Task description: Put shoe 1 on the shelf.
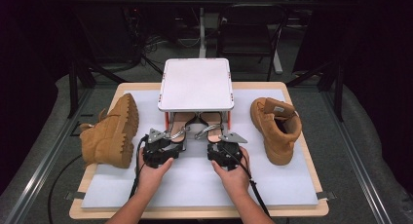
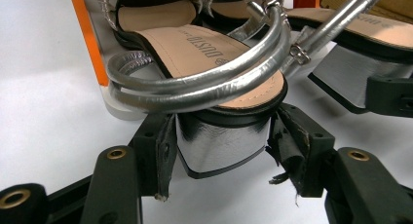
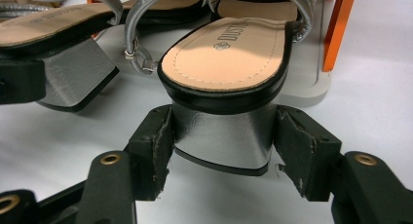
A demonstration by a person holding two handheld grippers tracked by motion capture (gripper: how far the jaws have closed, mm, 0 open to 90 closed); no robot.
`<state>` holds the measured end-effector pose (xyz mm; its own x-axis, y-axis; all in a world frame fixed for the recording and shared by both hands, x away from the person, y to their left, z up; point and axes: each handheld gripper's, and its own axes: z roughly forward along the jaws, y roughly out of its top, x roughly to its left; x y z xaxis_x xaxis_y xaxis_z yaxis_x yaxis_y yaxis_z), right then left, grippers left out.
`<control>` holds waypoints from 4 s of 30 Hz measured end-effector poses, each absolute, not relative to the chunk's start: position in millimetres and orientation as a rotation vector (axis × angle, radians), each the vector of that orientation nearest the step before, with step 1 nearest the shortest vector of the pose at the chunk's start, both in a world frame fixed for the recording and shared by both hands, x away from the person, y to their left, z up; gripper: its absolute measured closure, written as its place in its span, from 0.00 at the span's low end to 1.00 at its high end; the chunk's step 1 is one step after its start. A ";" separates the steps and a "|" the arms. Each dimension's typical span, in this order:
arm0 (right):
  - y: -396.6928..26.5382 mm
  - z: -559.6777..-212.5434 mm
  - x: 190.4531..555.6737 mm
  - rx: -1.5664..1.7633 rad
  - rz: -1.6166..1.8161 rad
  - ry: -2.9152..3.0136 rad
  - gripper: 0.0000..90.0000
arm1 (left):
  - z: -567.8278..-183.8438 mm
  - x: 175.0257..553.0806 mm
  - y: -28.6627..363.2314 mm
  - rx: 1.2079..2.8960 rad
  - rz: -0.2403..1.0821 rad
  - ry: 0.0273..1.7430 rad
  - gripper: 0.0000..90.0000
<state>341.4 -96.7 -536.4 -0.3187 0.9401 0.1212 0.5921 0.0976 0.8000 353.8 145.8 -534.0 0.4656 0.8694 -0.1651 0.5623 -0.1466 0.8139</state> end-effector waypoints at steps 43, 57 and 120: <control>-103.0 -539.7 327.4 1.502 1.033 2.038 0.62 | -547.1 332.3 157.2 1.793 0.389 1.217 0.58; -101.1 -543.2 322.9 1.478 1.016 2.067 0.93 | -555.0 327.5 155.7 1.811 0.366 1.212 0.89; -97.0 -524.6 334.2 1.487 1.129 2.000 1.00 | -529.2 348.6 145.1 1.801 0.375 1.214 1.00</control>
<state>334.2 -97.0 -524.6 -0.3520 0.9252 0.1419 0.5996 0.1065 0.7932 348.6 145.1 -529.2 0.4712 0.8535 -0.2227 0.5794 -0.1091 0.8077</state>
